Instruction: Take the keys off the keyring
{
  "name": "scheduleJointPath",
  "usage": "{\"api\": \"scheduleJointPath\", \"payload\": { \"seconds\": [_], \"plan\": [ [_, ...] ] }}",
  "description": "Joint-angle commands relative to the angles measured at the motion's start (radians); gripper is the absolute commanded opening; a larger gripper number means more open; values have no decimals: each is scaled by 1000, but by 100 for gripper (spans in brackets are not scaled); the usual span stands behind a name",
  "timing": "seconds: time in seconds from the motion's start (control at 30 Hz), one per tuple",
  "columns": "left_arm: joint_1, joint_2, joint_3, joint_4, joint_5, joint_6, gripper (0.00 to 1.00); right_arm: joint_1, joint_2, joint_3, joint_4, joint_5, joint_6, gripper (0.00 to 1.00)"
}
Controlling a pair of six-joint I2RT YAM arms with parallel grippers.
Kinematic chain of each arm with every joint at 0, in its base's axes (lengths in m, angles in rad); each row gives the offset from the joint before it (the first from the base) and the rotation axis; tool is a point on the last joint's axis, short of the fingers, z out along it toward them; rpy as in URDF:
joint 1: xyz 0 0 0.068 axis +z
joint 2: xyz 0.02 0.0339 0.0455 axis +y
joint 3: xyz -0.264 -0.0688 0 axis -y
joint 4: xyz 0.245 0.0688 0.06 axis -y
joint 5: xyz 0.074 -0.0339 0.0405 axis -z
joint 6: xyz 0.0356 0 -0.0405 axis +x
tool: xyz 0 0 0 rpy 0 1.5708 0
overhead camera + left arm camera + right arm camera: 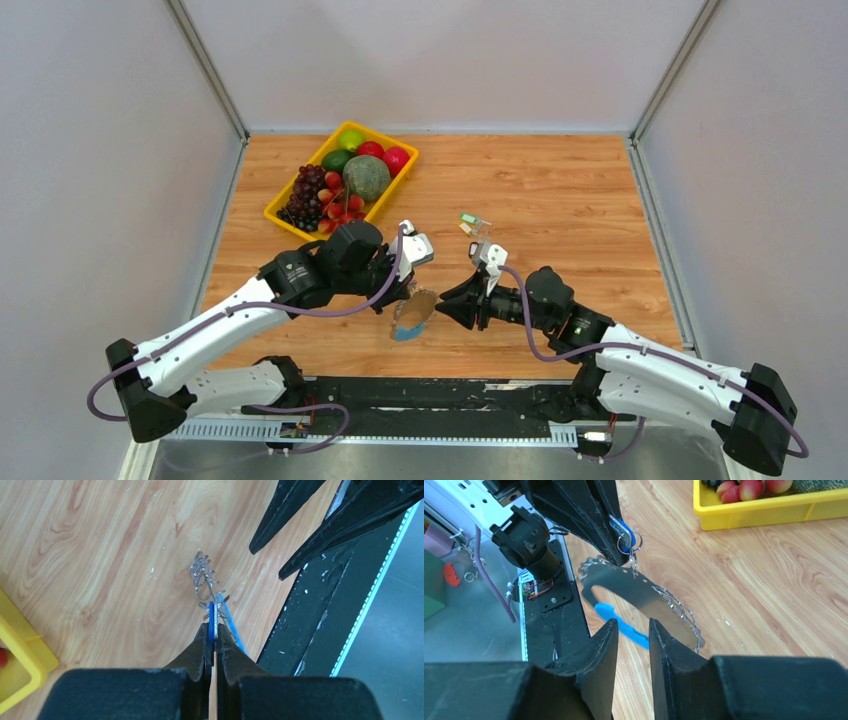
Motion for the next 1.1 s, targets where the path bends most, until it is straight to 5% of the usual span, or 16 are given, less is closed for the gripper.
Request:
{"api": "scheduleJointPath", "payload": {
  "seconds": [0.0,0.5,1.07],
  "plan": [
    [-3,5,73,-52,-12,59,0,11,8,33,116,-42,7,31],
    [-3,97,244,-145,-23,221,0,17,-11,55,167,23,-35,26],
    [-4,34,67,128,22,279,0,18,14,38,252,84,-45,26]
  ]
}}
